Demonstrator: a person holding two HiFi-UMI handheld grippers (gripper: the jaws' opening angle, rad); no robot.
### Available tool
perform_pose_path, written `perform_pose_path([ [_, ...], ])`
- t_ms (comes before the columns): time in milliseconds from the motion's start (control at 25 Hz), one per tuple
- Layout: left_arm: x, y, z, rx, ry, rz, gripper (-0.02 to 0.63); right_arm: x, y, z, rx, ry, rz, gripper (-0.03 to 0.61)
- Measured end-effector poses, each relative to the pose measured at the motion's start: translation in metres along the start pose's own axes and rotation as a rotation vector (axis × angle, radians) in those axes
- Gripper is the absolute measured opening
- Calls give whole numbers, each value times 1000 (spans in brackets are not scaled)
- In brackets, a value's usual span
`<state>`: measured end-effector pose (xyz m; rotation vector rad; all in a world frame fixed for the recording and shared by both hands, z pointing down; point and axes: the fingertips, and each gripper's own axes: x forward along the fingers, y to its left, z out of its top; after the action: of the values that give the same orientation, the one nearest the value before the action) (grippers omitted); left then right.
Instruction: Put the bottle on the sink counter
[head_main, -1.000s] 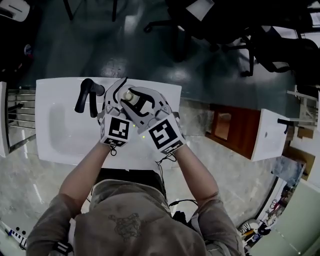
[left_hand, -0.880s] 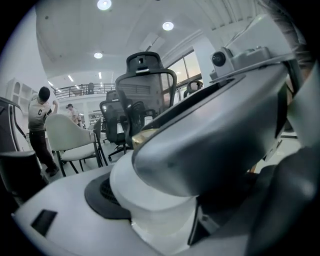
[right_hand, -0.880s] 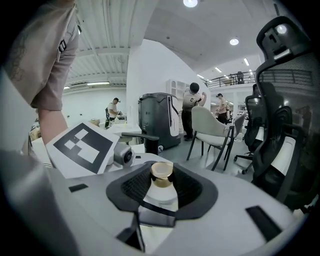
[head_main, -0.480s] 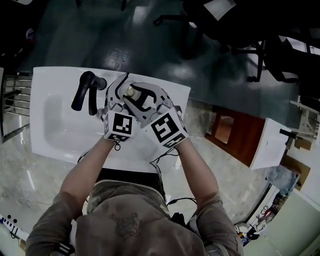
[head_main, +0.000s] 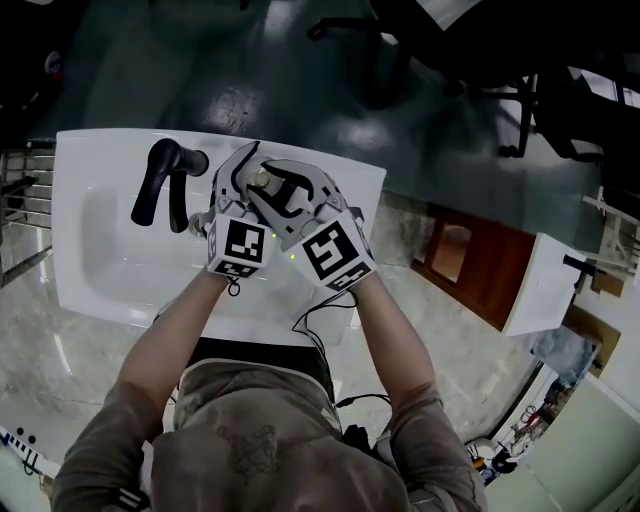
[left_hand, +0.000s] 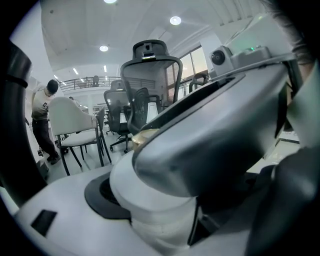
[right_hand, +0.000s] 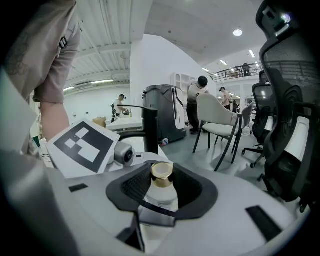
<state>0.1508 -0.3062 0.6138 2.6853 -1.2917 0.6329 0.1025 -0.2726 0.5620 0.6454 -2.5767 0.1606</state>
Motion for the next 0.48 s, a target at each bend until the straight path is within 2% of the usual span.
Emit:
perform_pose_path([
  [480, 4, -6, -6, 65, 54, -17, 330, -3, -3, -8, 39, 7, -5, 140],
])
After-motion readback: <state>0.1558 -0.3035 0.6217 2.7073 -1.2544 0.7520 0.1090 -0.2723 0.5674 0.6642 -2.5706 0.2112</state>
